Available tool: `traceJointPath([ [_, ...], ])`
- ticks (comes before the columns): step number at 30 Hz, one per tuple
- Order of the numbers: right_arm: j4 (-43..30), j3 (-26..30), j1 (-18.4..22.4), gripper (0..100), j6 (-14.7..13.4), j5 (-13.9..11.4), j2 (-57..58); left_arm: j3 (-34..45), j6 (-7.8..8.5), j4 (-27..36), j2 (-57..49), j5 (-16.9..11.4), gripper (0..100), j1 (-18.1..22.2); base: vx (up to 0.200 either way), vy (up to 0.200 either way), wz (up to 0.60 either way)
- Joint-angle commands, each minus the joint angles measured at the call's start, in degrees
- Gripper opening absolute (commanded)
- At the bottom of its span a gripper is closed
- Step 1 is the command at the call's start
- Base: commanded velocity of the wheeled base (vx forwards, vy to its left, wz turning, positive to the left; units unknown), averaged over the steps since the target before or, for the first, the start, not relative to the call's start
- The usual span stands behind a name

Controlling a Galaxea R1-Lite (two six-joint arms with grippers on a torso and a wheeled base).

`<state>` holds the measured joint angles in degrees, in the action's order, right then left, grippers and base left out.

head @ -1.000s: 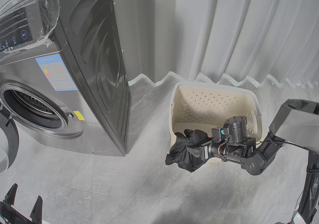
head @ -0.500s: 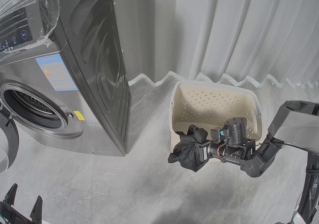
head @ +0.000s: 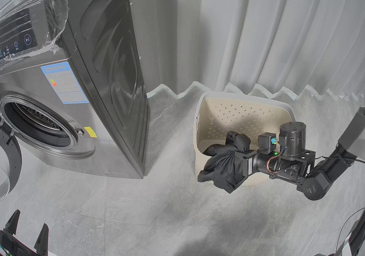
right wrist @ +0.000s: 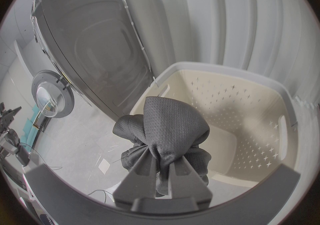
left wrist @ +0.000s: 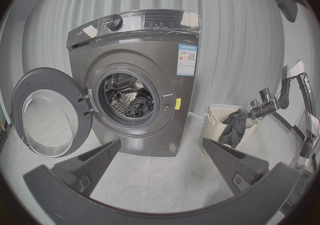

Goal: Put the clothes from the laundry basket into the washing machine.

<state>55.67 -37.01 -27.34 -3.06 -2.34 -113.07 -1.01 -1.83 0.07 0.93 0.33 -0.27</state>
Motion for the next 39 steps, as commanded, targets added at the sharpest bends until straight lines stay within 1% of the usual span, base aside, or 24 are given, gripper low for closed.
traceJointPath([
  [1,1.0,2.4,0.0,0,-1.3,0.2,13.2,0.9,-0.02,0.0,-0.7,0.0,100,0.0,0.0,0.0,0.0],
  [3,1.5,3.4,-0.4,0,-3.2,0.4,18.4,0.9,-0.02,0.0,-0.7,0.0,100,0.0,0.0,0.0,0.0],
  [5,1.9,5.2,-0.6,0,-4.1,0.4,22.5,0.8,0.07,0.0,-0.7,0.0,100,0.0,0.0,0.0,0.0],
  [8,1.9,7.6,-0.8,0,-4.4,-0.3,28.4,0.9,0.16,0.0,-0.7,-0.1,100,0.0,0.0,0.0,0.0],
  [9,1.9,7.6,-0.8,0,-4.4,-0.3,28.4,0.9,0.16,0.0,-0.7,-0.1,100,0.0,0.0,0.0,0.0],
  [10,1.5,7.6,-1.7,0,-4.5,-0.2,31.2,0.8,0.33,0.0,-0.6,-0.2,100,-0.1,0.0,0.0,0.0],
  [12,1.8,7.6,-2.8,0,-4.4,0.2,32.1,0.8,0.16,0.1,-0.6,-0.2,100,-0.1,0.0,0.0,0.0],
  [15,1.8,7.2,-3.9,0,-4.4,0.2,33.2,0.8,0.42,0.0,-0.6,-0.2,100,-0.1,-0.2,0.0,0.0],
  [17,1.8,7.4,-4.2,0,-4.4,0.1,33.3,0.8,0.33,0.1,-0.7,-0.2,100,-0.1,-0.2,0.0,0.0],
  [20,1.8,7.8,-6.3,0,-4.5,0.3,33.2,0.8,0.33,0.1,-0.6,-0.2,100,-0.1,-0.2,0.0,0.0],
  [22,1.8,8.0,-7.0,0,-4.5,0.4,33.1,0.8,0.07,0.1,-0.7,-0.2,100,-0.1,-0.2,0.0,0.0],
  [24,1.8,7.9,-7.1,0,-4.5,0.3,33.1,0.8,0.16,0.1,-0.6,-0.2,100,-0.1,-0.2,0.0,0.0],
  [29,1.9,7.7,-7.5,0,-4.5,0.1,33.4,0.8,0.33,0.1,-0.7,-0.2,100,-0.1,0.0,0.0,0.0],
  [32,1.9,7.9,-8.5,0,-4.5,-0.3,33.8,0.8,0.25,0.1,-0.6,-0.3,100,-0.1,0.0,0.0,0.0],
  [34,2.0,8.0,-9.6,0,-4.6,-0.3,33.7,0.8,0.16,0.1,-0.6,-0.3,100,-0.1,0.0,0.2,0.0],
  [39,2.0,8.0,-9.7,0,-4.7,-0.3,33.4,0.8,0.16,0.1,-0.6,-0.3,100,-0.1,0.0,0.2,0.0],
])
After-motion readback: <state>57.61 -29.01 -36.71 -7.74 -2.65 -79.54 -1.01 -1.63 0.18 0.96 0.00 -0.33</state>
